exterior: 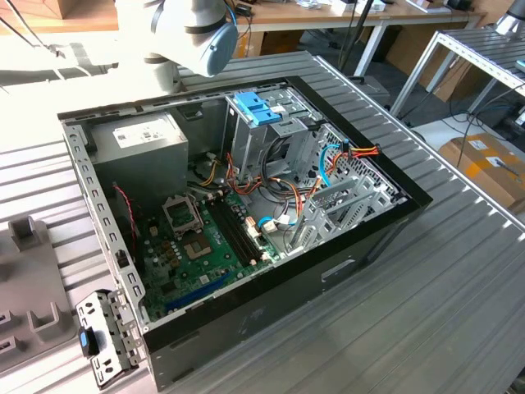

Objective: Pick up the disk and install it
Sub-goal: 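Pick up the disk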

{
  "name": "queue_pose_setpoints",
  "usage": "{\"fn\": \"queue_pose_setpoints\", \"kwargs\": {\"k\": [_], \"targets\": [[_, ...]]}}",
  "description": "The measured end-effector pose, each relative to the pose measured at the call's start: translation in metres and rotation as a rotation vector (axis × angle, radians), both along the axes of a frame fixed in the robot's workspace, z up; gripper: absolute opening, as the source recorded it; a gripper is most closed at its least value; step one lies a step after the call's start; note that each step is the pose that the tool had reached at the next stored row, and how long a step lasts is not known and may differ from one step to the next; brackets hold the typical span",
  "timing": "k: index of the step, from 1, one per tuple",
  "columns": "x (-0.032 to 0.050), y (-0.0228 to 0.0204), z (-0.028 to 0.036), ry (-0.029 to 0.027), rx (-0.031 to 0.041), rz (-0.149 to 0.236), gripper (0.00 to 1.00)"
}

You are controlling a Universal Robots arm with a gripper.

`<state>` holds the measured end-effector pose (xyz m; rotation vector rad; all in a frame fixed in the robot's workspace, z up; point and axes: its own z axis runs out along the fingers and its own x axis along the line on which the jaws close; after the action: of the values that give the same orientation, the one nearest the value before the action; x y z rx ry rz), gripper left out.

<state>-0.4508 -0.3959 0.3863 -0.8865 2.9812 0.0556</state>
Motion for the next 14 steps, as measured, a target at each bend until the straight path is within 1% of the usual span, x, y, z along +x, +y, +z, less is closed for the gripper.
{"fn": "queue_pose_setpoints", "kwargs": {"k": [6, 8, 14], "targets": [[0.0, 0.0, 0.0, 0.0, 0.0, 0.036, 0.11], [0.0, 0.0, 0.0, 0.0, 0.0, 0.056, 0.11], [0.0, 0.0, 0.0, 0.0, 0.0, 0.097, 0.11]]}}
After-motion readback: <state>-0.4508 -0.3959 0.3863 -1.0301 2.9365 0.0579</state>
